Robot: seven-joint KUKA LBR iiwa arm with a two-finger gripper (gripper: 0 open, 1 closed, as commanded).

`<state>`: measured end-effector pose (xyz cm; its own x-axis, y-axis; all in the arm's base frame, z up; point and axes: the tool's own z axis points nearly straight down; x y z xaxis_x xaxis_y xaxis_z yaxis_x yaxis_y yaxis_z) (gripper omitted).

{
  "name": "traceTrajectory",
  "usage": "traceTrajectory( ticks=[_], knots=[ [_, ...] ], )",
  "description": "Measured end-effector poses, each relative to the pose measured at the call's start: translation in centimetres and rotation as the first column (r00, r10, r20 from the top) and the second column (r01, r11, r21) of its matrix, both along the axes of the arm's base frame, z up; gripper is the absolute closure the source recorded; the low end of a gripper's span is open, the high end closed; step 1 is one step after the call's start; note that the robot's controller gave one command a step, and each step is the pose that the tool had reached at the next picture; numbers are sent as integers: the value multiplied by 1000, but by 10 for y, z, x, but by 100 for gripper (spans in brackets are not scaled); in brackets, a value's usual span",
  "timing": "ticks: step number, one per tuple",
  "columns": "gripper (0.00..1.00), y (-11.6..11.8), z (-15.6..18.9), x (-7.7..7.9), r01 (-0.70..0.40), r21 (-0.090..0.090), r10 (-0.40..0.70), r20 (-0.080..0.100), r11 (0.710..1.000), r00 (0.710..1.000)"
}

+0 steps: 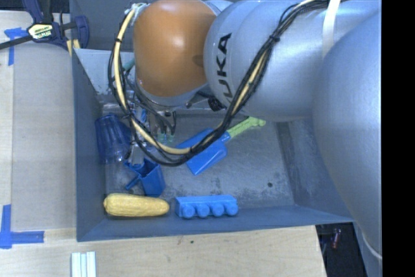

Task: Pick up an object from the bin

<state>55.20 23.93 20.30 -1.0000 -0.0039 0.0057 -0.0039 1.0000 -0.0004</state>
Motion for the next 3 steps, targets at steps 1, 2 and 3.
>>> traceTrajectory(
  ticks=[1,2,3],
  knots=[
    [0,-1,5,2,5,2,-5,8,1000,1000],
    [0,1,-119,-41,88,10,-88,48,996,995],
    [0,4,-122,-44,85,14,-85,43,996,995]
  ],
)
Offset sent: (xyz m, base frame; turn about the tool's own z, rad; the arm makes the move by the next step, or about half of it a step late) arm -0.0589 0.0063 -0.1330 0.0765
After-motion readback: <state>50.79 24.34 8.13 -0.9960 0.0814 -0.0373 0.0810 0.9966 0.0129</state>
